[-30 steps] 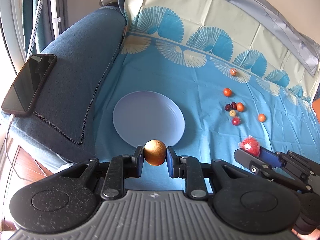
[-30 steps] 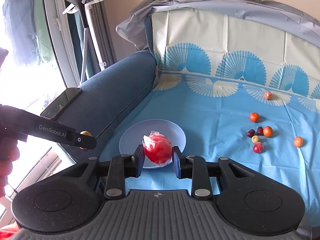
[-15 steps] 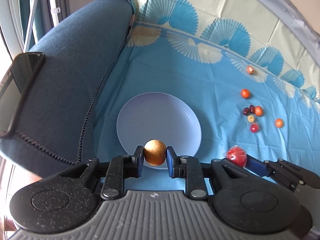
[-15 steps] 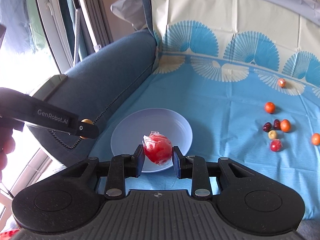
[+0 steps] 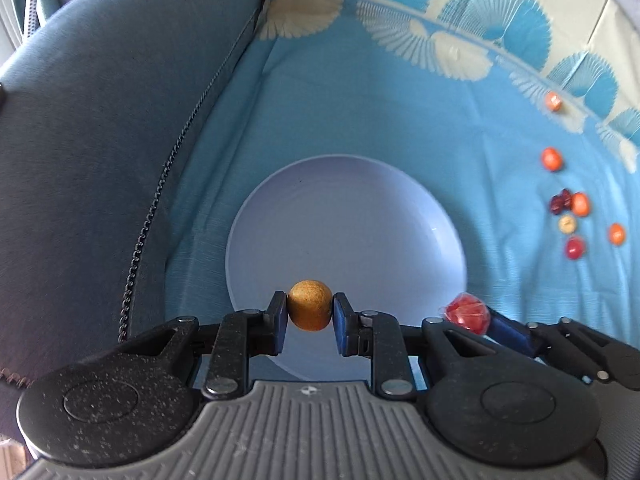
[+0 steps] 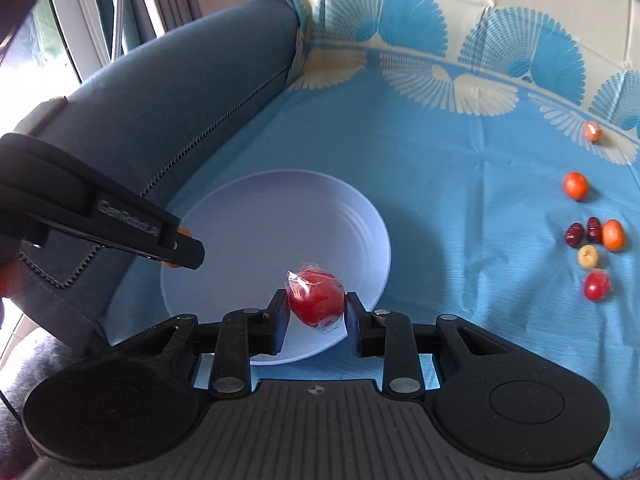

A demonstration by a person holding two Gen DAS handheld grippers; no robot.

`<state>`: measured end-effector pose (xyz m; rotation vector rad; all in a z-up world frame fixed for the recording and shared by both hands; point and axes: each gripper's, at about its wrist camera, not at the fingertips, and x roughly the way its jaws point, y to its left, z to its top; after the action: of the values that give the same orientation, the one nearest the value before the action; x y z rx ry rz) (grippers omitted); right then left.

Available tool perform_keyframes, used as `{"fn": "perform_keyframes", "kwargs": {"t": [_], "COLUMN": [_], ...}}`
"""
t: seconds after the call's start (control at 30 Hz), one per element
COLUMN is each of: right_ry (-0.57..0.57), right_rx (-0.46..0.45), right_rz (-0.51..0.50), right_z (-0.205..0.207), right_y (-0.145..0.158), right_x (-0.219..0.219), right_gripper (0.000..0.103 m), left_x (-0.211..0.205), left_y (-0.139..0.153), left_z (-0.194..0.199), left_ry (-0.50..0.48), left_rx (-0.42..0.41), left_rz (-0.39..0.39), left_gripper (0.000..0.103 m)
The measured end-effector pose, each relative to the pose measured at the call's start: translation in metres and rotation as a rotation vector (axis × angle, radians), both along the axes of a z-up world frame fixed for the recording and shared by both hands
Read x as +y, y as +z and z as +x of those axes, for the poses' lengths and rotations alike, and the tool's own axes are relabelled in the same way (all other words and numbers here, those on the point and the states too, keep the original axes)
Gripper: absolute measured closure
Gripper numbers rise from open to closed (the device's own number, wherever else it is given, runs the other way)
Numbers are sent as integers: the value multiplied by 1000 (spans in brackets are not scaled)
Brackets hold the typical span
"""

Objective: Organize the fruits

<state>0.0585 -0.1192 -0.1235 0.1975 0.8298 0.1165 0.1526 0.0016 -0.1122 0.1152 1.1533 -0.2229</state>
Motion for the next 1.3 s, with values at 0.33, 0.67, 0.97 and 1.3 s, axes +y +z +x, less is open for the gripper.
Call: {"fn": "perform_keyframes", "kwargs": {"t": [0.33,0.67,0.97,1.3], "right_ry": [46,30,9,-59], "right_rx": [7,-42,-64,-169], "right_rz": [-25,-30,-36,-108], "right_z": [31,-11,-108,-157], "right_y": [-11,38,73,102], "right_x": [9,0,11,8], "right_gripper": [53,6,1,1], "left_x": [-4,18,42,32], "left_y": [-18,35,62,95], "left_z": [24,-31,-110,-158], "left_ry": [-39,36,29,9], "left_rx": [-42,-235,-192,-299], "left_rz": [79,118,62,22], "left_gripper": [37,0,0,0]}}
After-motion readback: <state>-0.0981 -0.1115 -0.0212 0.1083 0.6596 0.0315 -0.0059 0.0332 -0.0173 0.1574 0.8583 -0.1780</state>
